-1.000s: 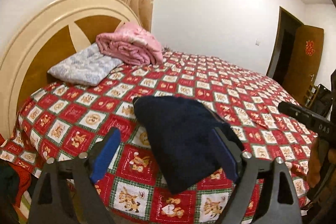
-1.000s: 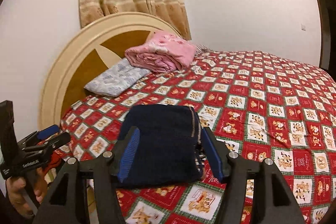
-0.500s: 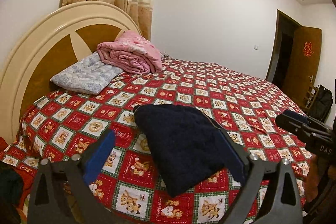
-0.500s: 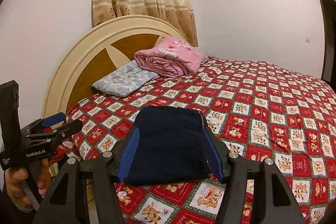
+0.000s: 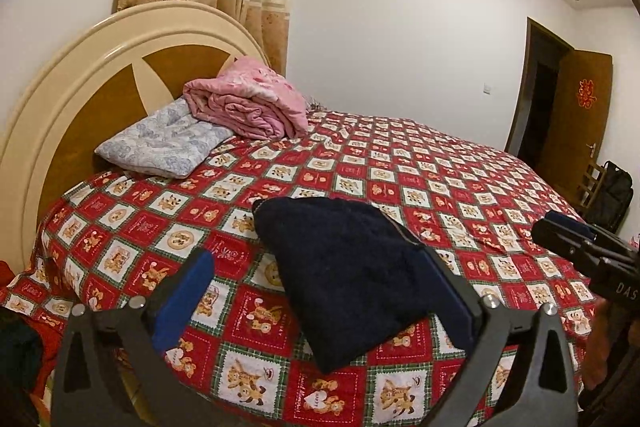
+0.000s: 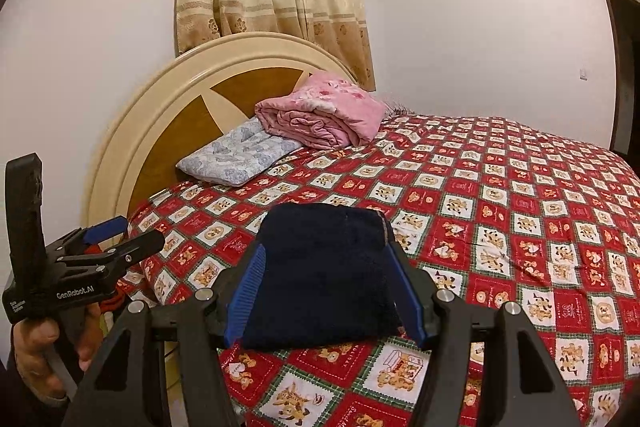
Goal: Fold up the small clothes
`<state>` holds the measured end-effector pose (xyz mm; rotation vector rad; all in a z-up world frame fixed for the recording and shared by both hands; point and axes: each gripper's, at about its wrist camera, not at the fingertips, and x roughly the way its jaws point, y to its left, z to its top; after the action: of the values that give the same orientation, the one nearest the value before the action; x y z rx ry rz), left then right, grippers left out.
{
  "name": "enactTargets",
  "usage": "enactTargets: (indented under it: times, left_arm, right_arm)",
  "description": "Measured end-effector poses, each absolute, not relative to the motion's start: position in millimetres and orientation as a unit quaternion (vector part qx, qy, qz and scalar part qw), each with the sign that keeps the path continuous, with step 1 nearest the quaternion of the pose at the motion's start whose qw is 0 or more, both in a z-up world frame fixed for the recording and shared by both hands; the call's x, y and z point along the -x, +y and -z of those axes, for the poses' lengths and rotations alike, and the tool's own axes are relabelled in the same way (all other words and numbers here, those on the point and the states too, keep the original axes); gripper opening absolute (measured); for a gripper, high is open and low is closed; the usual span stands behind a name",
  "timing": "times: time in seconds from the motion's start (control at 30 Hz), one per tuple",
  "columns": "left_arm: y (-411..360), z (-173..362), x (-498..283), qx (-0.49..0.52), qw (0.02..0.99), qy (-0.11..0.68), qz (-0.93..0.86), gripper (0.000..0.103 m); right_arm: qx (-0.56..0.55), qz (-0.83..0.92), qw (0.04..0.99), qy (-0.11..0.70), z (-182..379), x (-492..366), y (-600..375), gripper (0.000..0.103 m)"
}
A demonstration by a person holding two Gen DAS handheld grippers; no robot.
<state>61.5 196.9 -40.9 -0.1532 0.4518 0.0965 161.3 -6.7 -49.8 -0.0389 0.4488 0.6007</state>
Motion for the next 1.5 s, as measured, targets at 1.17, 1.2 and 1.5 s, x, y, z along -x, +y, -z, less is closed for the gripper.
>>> enactTargets:
  times: [1.17,1.2,1.5]
  left_arm:
    - [187,26,-54,0.043,0.977,0.201,-0.062,0.103]
    - [187,26,-54,0.043,0.977,0.202,-0.060,0.103]
    - [188,33,-60,0.043,0.975,0.212,-0.058,0.103]
  right_arm:
    - [0.004,-0.293,0.936,0.196,51,-148,-16,0.075]
    - [0.004,-0.293,0.936,0.194,50,-147,-16,0.075]
    - [0.013,-0.298,0.933,0.200,58,-143,-10,0.075]
